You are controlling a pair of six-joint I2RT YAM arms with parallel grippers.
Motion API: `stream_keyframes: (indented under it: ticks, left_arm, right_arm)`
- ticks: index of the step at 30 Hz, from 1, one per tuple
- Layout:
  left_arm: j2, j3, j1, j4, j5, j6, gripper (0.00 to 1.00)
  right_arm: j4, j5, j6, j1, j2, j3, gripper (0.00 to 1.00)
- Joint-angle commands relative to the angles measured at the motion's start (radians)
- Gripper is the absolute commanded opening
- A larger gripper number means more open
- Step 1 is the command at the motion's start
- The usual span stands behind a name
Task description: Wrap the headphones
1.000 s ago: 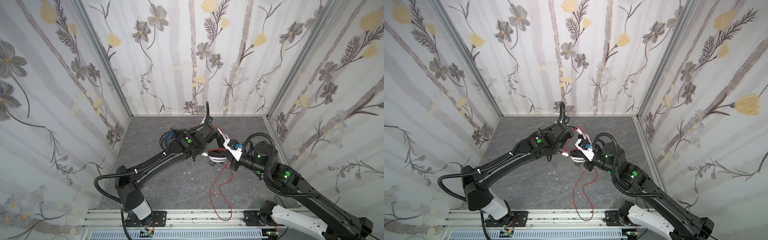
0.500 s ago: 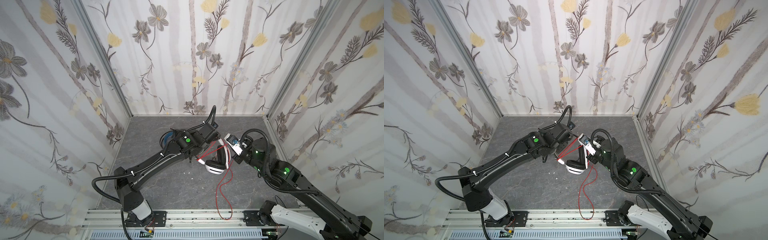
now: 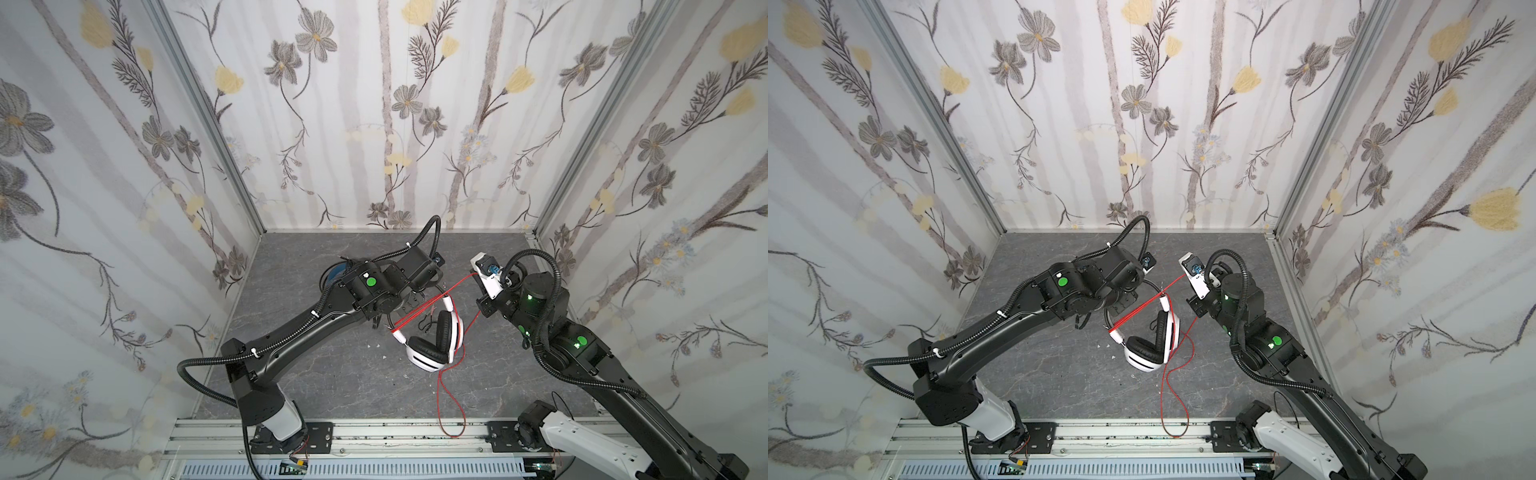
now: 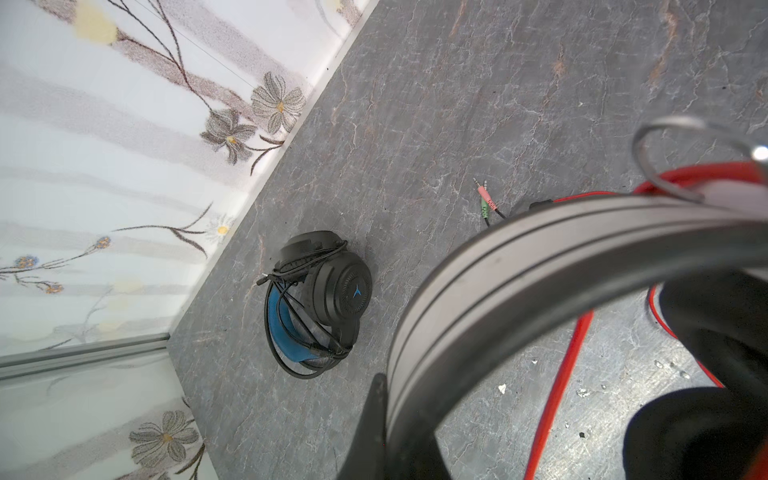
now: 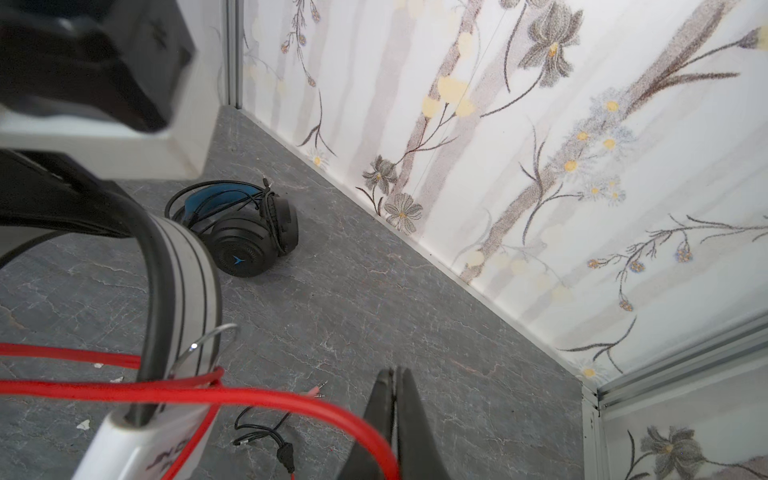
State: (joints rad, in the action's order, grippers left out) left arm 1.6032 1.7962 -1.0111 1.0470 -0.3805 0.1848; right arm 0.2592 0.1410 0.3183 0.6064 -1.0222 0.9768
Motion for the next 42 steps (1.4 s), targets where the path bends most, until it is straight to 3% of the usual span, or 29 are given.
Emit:
stream_keyframes:
  ticks: [1,16,28,34,42]
  left_arm:
    - [-0.014,0.015,-0.003,-0.021,0.022,-0.029,0.0]
    - [0.029,0.127,-0.052,0.049,0.09,-0.039,0.0]
    - [0.058,0.197,-0.072,0.052,0.092,-0.045,0.0]
    - [0.1,0.352,-0.094,0.094,0.12,-0.044,0.0]
    - [0.196,0.701,-0.113,0.153,0.237,-0.078,0.0]
  right_arm:
    - [-0.068,-0.015,-0.059,-0.034,0.012,-0.023,0.06]
    - [-0.13,-0.085,-0.12,-0.09,0.031,-0.074,0.07]
    - [-0.15,-0.066,-0.157,-0.12,0.045,-0.093,0.06]
    - [-0.167,-0.108,-0.175,-0.123,0.04,-0.107,0.12]
    - [-0.276,-0.229,-0.198,-0.123,0.126,-0.114,0.2]
